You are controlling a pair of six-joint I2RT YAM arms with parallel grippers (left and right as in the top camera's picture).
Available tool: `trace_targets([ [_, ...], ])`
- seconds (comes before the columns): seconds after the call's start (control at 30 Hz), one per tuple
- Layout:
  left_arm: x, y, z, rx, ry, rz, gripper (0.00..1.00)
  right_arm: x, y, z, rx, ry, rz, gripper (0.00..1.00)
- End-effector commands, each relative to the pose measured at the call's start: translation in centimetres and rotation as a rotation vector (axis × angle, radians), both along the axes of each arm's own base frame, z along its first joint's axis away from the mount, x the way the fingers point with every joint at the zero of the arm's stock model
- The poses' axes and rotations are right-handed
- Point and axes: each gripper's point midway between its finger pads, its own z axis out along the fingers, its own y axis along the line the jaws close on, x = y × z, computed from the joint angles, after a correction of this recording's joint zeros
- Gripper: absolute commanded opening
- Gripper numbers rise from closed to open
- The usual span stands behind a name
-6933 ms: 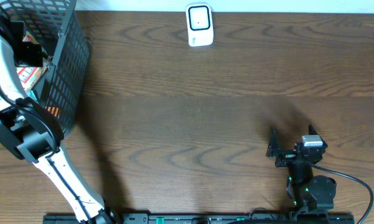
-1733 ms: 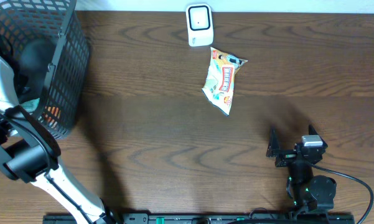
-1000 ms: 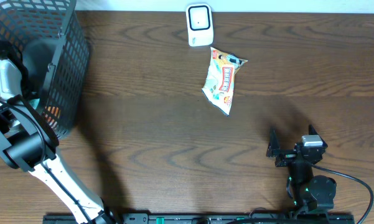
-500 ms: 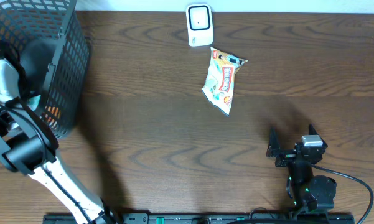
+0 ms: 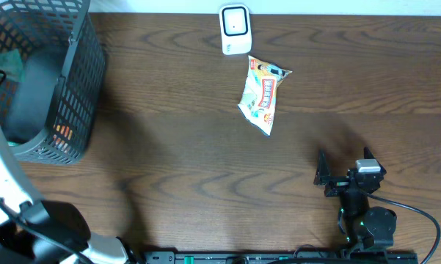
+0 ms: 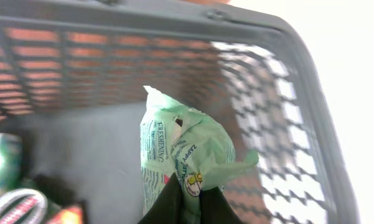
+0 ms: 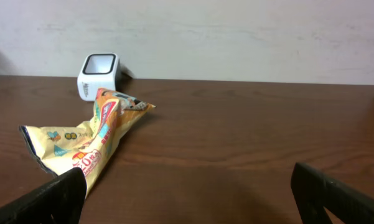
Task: Scan the item barcode
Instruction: 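Carry the green wipes pack out and set it beside the snack bag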
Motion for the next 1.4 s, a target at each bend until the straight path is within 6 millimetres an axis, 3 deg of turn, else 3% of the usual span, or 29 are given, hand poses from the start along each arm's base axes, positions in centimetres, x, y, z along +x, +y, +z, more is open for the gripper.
trace_targets([
  [0.0, 1.7, -4.8, 3.5, -0.032, -0.138, -0.288, 0.07, 0.0, -0.4, -0.1, -0.012, 0.0, -0.016, 0.99],
  [0.1, 2.5, -9.8, 8.2, 0.035, -0.298, -0.598, 0.07, 0.0, -0.4, -0.1, -0.012, 0.0, -0.016, 0.99],
  [0.27, 1.7, -14.5, 12.7, 0.091, -0.427, -0.763, 0.07, 0.0, -0.4, -0.1, -0.012, 0.0, -0.016, 0.99],
  [0.37, 0.8, -17.9, 12.9, 0.1, -0.412, -0.857, 0.07, 0.0, -0.4, -0.1, -0.012, 0.0, -0.016, 0.99],
  [0.5, 0.4, -24.7, 11.5, 0.152, -0.373, -1.113, 0.07, 0.0, -0.4, -0.1, -0.012, 0.0, -0.016, 0.99],
  [0.67, 0.0, -33.8, 7.5, 0.219, -0.298, -1.451, 0.07, 0.0, -0.4, -0.1, -0.012, 0.0, -0.016, 0.99],
  [0.83, 1.4, -40.1, 1.5, 0.247, -0.128, -1.563, 0.07, 0.0, -0.4, -0.1, -0.012, 0.0, -0.016, 0.99],
  [1.1, 4.6, -44.6, -9.7, 0.425, 0.265, -1.456, 0.07, 0.0, -0.4, -0.1, -0.012, 0.0, -0.016, 0.99],
  [1.37, 5.8, -47.1, -18.8, 0.376, 0.467, -1.267, 0.07, 0.0, -0.4, -0.1, -0.012, 0.0, -0.016, 0.99],
])
